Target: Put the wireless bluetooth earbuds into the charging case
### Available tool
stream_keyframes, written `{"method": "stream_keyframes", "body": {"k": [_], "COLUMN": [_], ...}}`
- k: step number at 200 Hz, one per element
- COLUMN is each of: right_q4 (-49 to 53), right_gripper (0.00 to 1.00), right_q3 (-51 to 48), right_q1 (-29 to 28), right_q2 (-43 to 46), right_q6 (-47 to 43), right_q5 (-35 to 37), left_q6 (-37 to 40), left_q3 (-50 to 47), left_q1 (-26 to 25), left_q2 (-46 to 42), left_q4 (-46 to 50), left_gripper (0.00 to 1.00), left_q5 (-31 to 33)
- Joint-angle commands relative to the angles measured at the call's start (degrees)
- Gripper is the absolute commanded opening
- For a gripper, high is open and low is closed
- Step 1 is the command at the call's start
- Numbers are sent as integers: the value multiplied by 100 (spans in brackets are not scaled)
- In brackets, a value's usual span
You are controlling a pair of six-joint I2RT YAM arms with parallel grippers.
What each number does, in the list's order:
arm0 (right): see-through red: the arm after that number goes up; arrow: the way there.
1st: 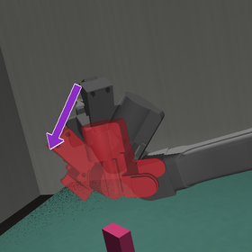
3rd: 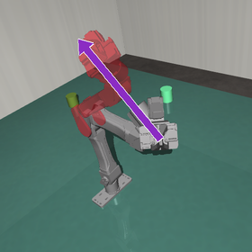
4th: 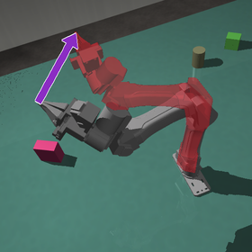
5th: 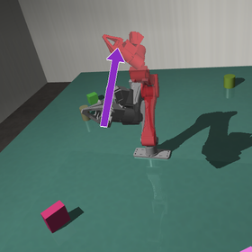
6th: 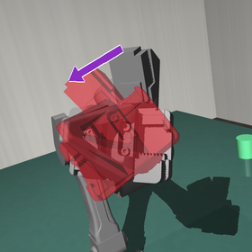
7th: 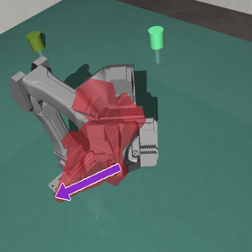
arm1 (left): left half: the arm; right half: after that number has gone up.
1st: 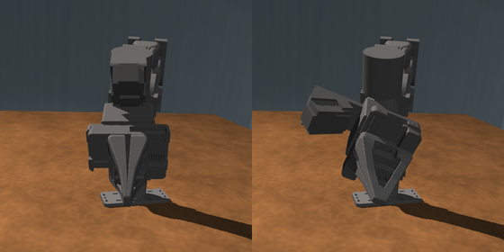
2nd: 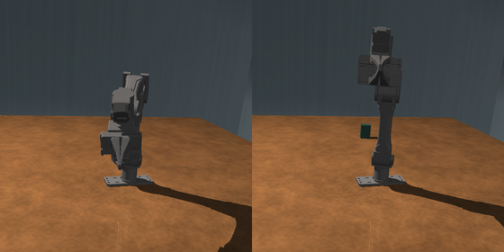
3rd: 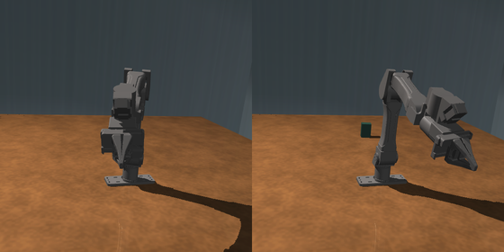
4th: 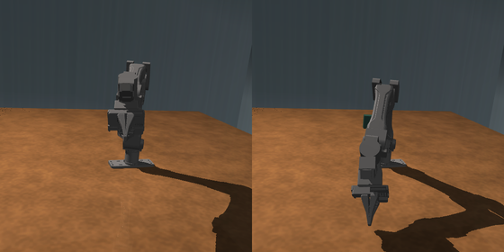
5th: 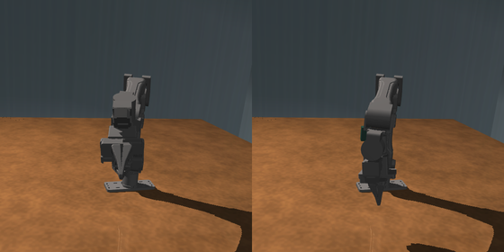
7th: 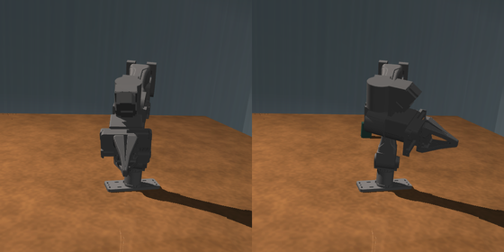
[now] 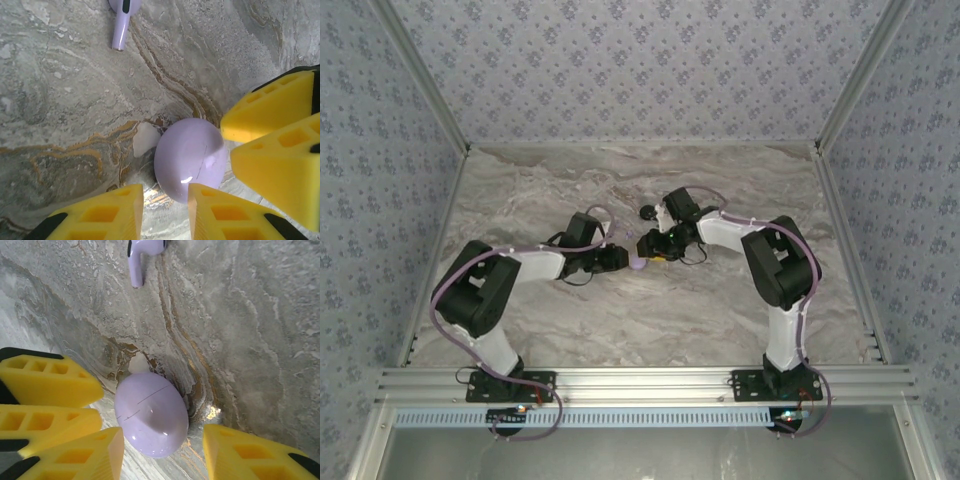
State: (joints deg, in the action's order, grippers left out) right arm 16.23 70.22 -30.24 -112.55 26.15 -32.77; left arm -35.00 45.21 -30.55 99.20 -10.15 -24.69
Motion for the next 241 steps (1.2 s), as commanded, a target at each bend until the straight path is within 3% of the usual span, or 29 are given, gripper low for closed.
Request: {"method": "stream_keyframes", "body": {"k": [1, 69, 241], "right_q4": [-57, -403, -245], "right_gripper": [48, 47, 46], "right_q3": [10, -93, 56], "right_q1": [27, 42, -170], "right_q2": [-187, -270, 146], "right_q6": [34, 186, 119], "right_q5": [-214, -582, -809], "left_q6": [69, 20, -146], "left_q3": [213, 164, 303], "left_q1": [-48, -43, -92], "left_q2": [171, 363, 836], "left_q4": [-180, -162, -343], "left_gripper": [29, 19, 21], "left_q5": [-127, -153, -248]}}
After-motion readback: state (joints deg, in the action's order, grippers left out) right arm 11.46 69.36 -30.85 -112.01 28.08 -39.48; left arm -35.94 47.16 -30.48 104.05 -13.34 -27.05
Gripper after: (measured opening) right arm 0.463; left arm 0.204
